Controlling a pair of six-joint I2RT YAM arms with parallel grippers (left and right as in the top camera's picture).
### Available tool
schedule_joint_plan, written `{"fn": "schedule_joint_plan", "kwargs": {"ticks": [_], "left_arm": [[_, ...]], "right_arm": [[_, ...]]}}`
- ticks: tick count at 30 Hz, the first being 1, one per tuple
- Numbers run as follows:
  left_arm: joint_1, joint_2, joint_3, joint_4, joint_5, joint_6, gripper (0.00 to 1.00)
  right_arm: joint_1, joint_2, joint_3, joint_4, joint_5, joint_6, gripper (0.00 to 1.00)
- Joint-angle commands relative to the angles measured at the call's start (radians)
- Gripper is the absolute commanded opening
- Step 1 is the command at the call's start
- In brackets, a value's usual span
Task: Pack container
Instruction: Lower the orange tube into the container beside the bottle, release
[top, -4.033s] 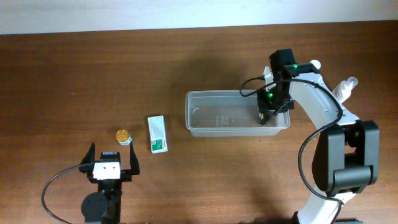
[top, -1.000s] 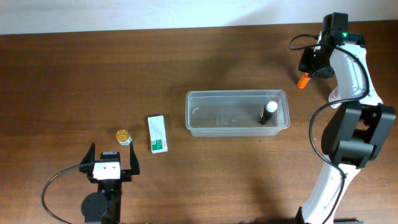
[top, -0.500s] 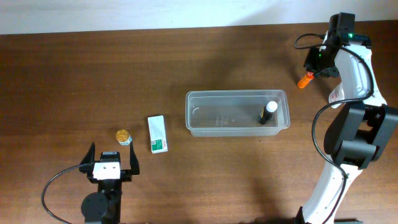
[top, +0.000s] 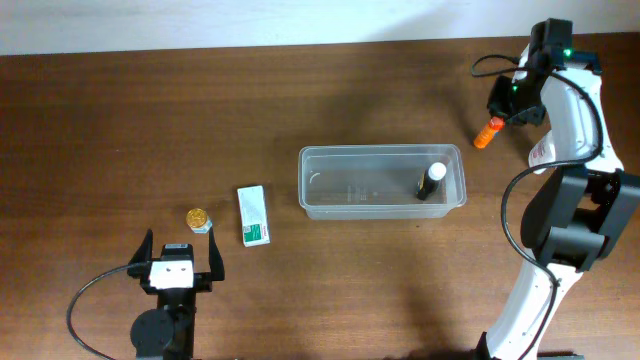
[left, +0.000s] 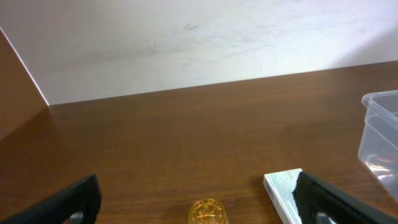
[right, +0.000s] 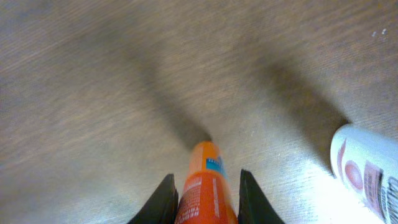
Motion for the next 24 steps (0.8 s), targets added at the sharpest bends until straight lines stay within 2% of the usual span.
{"fn": "schedule_joint_plan", "kwargs": {"ticks": [1, 5, 10, 17, 24], "left_arm": [[0.004, -0.008, -0.003, -0.002, 0.011, 0.013, 0.99], [0.004, -0.008, -0.003, -0.002, 0.011, 0.013, 0.99], [0.004, -0.008, -0.003, -0.002, 0.011, 0.013, 0.99], [0.004, -0.008, -0.003, -0.002, 0.011, 0.013, 0.99], [0.004, -0.008, -0.003, -0.002, 0.011, 0.013, 0.99]], "right_arm": [[-0.003, -0.116, 0.125, -0.083, -0.058, 0.005, 0.19], [0.000, -0.172, 0.226, -0.225, -0.063, 0.005, 0.23], [0.050, -0.253, 0.278, -0.332, -0.064, -0.026, 0.23], [0.196, -0.343, 0.278, -0.429, -0.051, -0.053, 0.23], [0.387, -0.346, 0.226, -0.534, 0.058, -0.055, 0.23]]}}
